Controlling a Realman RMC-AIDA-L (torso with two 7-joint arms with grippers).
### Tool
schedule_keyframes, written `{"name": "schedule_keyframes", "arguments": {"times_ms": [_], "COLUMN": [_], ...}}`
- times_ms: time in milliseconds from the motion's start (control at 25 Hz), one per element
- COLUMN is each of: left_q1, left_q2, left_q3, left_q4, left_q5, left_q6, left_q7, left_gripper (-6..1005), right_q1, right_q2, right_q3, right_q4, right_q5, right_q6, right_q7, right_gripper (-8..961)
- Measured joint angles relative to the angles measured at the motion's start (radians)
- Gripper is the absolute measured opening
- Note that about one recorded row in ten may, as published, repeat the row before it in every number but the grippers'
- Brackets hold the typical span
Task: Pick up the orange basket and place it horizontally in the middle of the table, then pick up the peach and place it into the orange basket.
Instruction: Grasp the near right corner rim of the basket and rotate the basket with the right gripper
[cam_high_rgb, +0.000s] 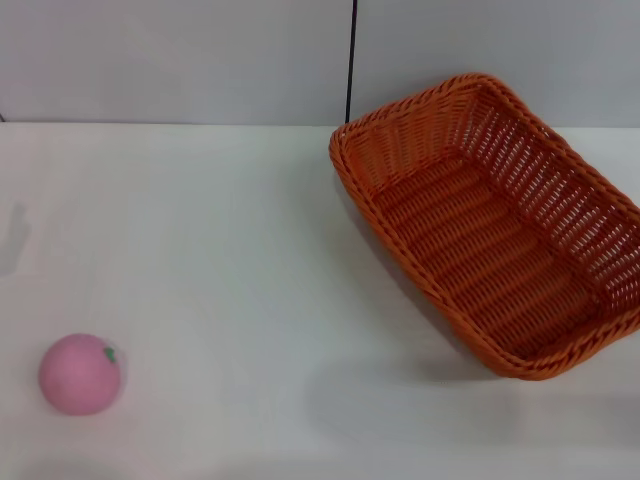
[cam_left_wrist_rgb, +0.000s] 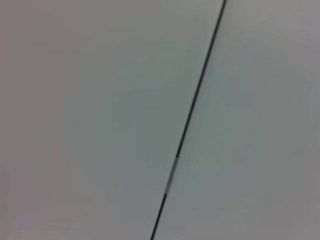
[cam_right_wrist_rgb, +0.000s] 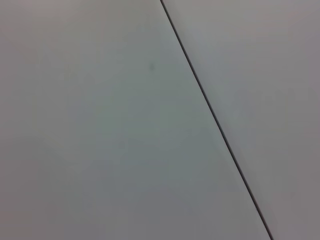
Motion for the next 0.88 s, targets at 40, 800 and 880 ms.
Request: {"name": "schedule_keyframes", "arguments": {"times_ms": [40,800,880], "left_q1": [0.001,-0.019,-0.02], "left_q2": [0.001,0.006,0.007], "left_q3": [-0.001,-0.011,-0.011], "left_q4": [0.0,0.003,0.002], "left_q5": [0.0,0.001,0.001], "left_q6": [0.0,0.027,0.04], "left_q7": [-0.005,-0.01,-0.01], "left_gripper": [840,840,840], "right_q1": [0.0,-0.053,-0.077], "right_q2": [0.0,-0.01,-0.018], "right_q3": [0.0,-0.02,-0.015], "right_q4": [0.0,-0.245,-0.395], "right_q5": [0.0,-0.144,-0.24], "right_q6": [0.0,-0.004,0.033], "right_q7": [0.0,0.223,0.404], "right_gripper": [818,818,817]}}
